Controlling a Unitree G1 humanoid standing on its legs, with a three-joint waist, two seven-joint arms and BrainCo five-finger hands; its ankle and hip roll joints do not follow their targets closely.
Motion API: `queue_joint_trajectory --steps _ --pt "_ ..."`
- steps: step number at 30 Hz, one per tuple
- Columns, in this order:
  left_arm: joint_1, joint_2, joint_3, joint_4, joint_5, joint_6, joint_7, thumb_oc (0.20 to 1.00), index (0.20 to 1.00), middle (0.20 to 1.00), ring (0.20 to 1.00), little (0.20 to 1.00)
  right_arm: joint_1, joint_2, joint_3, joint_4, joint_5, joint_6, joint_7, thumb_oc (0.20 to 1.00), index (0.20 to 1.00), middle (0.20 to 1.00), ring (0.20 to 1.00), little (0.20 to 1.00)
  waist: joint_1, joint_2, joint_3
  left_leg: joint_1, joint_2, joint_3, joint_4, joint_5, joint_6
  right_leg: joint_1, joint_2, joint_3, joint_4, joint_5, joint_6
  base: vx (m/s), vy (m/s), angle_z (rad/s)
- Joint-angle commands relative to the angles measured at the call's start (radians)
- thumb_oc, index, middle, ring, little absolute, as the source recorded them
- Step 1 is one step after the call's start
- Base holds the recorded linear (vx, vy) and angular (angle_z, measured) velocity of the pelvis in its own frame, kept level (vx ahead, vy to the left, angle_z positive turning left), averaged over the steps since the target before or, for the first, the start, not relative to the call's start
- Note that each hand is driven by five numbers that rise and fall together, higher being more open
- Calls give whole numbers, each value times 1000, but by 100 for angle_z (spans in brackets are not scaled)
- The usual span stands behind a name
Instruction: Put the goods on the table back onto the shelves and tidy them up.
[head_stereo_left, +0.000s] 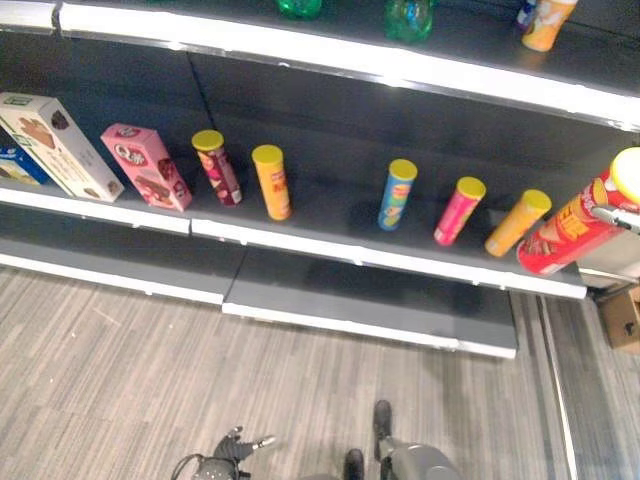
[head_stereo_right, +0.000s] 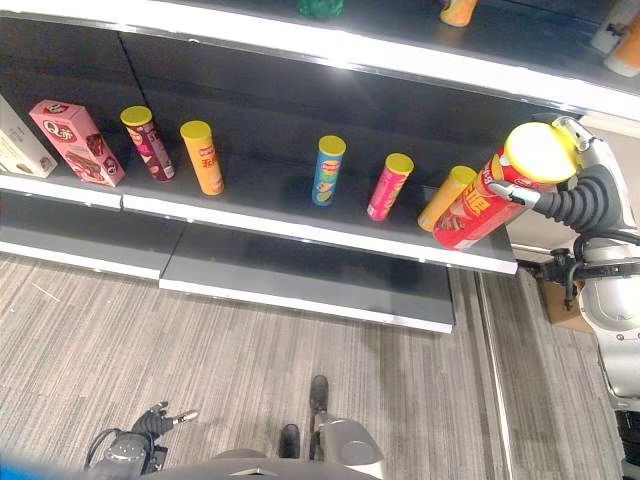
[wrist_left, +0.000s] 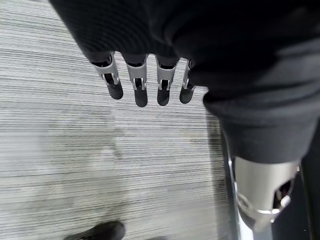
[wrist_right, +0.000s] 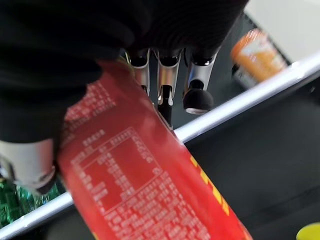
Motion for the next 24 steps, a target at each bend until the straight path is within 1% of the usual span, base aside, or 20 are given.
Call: queue_joint_trajectory --steps 1,6,8,9,11,12,13,14,15,16,18,19,20,21,22,23,24 --pt "-11 30 -8 12 30 -20 -2 1000 1000 1000 1000 1000 -53 -42 -19 -60 55 -43 44 200 200 200 200 200 11 6 -42 11 131 43 -116 -75 -42 -1 24 16 13 -140 135 123 -102 44" --pt "-13 17 -4 15 32 -15 9 1000 1000 1000 1000 1000 -71 -53 91 -105 -13 -38 85 200 200 200 200 200 13 15 -57 34 151 45 -116 -91 -53 24 35 11 13 -173 117 147 -140 19" --pt "-19 6 -9 24 34 -9 18 1000 1000 1000 1000 1000 -130 -50 210 -141 -56 -41 109 200 200 200 200 200 25 19 -61 42 166 54 -98 -108 -59 41 42 5 13 -197 105 201 -247 0" --pt "-19 5 -11 24 33 -8 21 1000 1000 1000 1000 1000 -155 -53 250 -143 -66 -44 116 200 200 200 200 200 29 19 -61 44 170 59 -88 -116 -61 48 45 3 13 -204 100 141 -194 -3" --pt "-18 4 -11 23 25 -6 27 1000 1000 1000 1000 1000 -210 -51 338 -136 -66 -43 132 200 200 200 200 200 37 16 -59 37 172 68 -31 -142 -69 65 45 0 13 -218 94 90 -117 0" --pt "-18 4 -9 23 25 -6 27 1000 1000 1000 1000 1000 -215 -51 343 -133 -66 -44 131 200 200 200 200 200 35 16 -58 35 172 69 -25 -146 -69 65 45 1 13 -219 94 64 -90 1" --pt "-16 3 -10 23 20 -6 28 1000 1000 1000 1000 1000 -239 -47 384 -126 -64 -43 139 200 200 200 200 200 39 14 -55 20 172 76 26 -162 -77 74 46 -2 13 -226 91 63 -100 6" --pt "-12 0 -11 19 7 -4 33 1000 1000 1000 1000 1000 -279 -35 449 -101 -66 -38 141 200 200 200 200 200 53 11 -41 -18 169 94 154 -179 -100 99 41 -9 13 -238 82 71 -124 6" --pt "-11 -4 -12 14 -2 -3 34 1000 1000 1000 1000 1000 -311 -34 489 -77 -75 -37 140 200 200 200 200 200 58 13 -29 -55 173 103 253 -172 -113 115 42 -15 13 -242 75 30 -124 -1" --pt "-11 -5 -14 7 -16 -3 40 1000 1000 1000 1000 1000 -337 -29 520 -61 -83 -32 138 200 200 200 200 200 69 11 -12 -111 175 107 372 -127 -133 125 41 -21 13 -243 67 -21 -85 0" --pt "-9 -12 -13 -6 -34 4 48 1000 1000 1000 1000 1000 -386 -26 568 -34 -111 -17 125 200 200 200 200 200 81 23 14 -201 201 108 563 -59 -168 148 58 -35 13 -253 47 -12 -92 30" --pt "-7 -15 -10 -9 -43 5 54 1000 1000 1000 1000 1000 -404 -20 585 -9 -128 -14 114 200 200 200 200 200 87 23 23 -243 212 114 636 -25 -171 158 61 -42 13 -255 39 26 -92 36" --pt "-3 -17 -10 -9 -48 6 57 1000 1000 1000 1000 1000 -415 -16 599 16 -145 -6 103 200 200 200 200 200 96 28 30 -265 227 123 674 -26 -163 169 65 -46 13 -264 35 32 -74 18" --pt "2 -20 -8 -7 -57 8 58 1000 1000 1000 1000 1000 -430 -21 612 32 -174 4 95 200 200 200 200 200 98 28 32 -282 247 135 666 -31 -150 175 63 -54 13 -266 33 68 -49 5" --pt "6 -22 -4 -7 -65 8 62 1000 1000 1000 1000 1000 -436 -22 622 43 -193 10 90 200 200 200 200 200 100 23 31 -279 263 146 614 -42 -139 178 54 -63 13 -268 33 52 -25 5" --pt "7 -22 -4 -7 -65 8 62 1000 1000 1000 1000 1000 -437 -22 622 44 -193 10 90 200 200 200 200 200 100 23 31 -278 263 147 613 -41 -139 179 53 -63 13 -269 33 143 -12 7" --pt "13 -25 3 4 -66 9 68 1000 1000 1000 1000 1000 -462 -15 635 62 -229 17 75 200 200 200 200 200 105 2 22 -243 277 158 444 -95 -115 177 27 -68 13 -269 42 153 11 10"
